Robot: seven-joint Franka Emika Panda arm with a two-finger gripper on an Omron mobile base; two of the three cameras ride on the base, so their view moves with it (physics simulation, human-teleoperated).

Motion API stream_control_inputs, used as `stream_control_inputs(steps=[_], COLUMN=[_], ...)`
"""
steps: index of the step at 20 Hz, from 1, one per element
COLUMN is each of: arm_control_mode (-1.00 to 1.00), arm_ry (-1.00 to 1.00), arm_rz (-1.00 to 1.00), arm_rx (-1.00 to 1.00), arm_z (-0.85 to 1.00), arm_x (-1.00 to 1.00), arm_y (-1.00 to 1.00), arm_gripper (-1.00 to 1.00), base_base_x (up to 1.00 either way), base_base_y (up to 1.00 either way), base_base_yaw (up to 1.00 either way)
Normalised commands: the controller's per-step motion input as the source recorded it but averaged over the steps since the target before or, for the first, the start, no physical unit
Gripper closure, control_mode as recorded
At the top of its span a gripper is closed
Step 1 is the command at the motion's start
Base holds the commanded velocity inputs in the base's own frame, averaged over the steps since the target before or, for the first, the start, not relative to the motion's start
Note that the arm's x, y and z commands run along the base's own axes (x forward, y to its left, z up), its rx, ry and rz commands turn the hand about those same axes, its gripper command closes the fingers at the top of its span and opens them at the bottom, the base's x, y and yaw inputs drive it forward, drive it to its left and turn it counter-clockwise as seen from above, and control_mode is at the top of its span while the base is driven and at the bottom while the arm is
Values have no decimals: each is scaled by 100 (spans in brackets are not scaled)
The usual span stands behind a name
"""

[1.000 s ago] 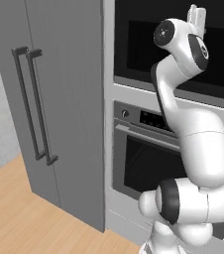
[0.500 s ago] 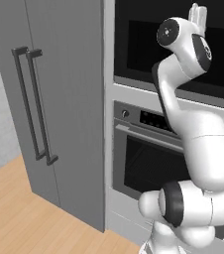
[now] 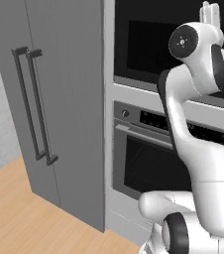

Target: Pick the carrot from the sink and place it in the bowl. Then pick the bowl and place it in the microwave. Then close the microwave door and press the start button.

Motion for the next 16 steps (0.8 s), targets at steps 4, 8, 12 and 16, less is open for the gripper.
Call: stream_control_inputs(steps=[4,8,12,16], arm_control_mode=[-100,-100,-100,-100], arm_ry=[13,10,14,12], arm_rz=[4,8,9,7], arm_rx=[-31,-24,-22,-22], arm_z=[-24,-3,0,-6], arm_x=[-81,-70,-72,-66], arm_y=[21,0,0,-3], arm_gripper=[100,100,100,100], base_base_x=[0,0,0,0], base_base_y=[0,0,0,0], base_base_yaw=[0,0,0,0])
